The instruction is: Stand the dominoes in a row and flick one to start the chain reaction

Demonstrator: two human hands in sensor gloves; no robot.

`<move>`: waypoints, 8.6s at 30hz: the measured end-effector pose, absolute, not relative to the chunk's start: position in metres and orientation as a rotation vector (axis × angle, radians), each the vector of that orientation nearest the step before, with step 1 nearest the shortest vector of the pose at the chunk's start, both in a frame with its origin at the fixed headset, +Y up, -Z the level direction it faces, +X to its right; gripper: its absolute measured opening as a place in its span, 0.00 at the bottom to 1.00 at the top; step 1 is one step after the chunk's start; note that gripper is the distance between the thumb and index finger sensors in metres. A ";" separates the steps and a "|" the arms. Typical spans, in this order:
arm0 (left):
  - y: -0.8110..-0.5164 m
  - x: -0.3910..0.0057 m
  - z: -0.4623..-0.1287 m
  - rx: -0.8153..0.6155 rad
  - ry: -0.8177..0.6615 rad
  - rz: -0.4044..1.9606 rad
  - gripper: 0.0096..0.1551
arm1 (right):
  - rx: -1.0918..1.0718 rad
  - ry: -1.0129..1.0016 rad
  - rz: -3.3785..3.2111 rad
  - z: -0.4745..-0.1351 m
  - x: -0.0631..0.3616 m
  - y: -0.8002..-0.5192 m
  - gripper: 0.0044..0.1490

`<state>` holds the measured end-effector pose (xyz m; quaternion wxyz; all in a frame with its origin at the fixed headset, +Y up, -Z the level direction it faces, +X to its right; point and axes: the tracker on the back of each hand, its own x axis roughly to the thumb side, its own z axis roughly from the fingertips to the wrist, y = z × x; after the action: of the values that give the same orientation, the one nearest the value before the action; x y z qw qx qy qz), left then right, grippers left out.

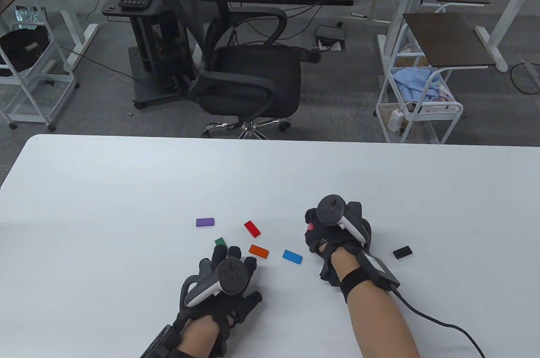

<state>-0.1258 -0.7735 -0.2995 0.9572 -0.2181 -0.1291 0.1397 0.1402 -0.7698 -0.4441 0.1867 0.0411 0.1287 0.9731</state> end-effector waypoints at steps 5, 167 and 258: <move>-0.773 -0.126 -0.300 -0.444 -0.260 0.285 0.48 | 0.111 0.384 2.729 -0.445 0.138 -0.769 0.35; -0.771 -0.126 -0.299 -0.443 -0.265 0.277 0.48 | -0.023 0.281 2.642 -0.434 0.171 -0.769 0.35; -0.769 -0.127 -0.299 -0.417 -0.262 0.275 0.48 | -0.146 0.109 2.800 -0.418 0.206 -0.703 0.31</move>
<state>-0.1268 -0.7685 -0.2988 0.9605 -0.2057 -0.1294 0.1355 0.2056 -0.7031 -0.4184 0.1670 -0.0514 0.0382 0.9839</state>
